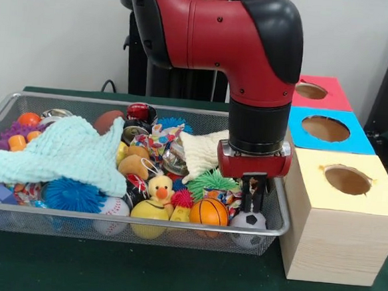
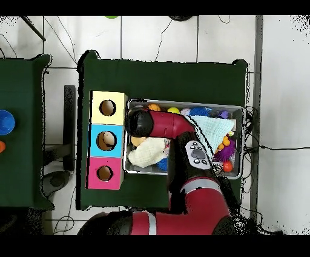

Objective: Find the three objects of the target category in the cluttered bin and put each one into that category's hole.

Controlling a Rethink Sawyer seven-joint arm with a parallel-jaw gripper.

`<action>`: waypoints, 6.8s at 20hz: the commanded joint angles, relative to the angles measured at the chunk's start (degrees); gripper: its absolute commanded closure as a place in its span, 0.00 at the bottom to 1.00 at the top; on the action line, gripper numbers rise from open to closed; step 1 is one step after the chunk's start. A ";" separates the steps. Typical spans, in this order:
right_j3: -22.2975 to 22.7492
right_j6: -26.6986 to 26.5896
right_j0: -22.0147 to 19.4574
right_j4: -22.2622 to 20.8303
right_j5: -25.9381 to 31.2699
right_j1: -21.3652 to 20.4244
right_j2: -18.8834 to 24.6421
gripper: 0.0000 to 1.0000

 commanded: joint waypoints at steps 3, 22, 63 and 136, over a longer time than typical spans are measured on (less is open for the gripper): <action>-1.88 6.17 1.03 -1.40 0.97 0.30 -0.81 1.00; -3.25 4.46 0.64 1.02 9.99 -9.03 1.04 1.00; 4.80 18.29 13.21 14.02 -0.77 -7.41 -3.00 1.00; -4.76 16.08 16.13 19.17 20.61 -10.85 -8.85 0.00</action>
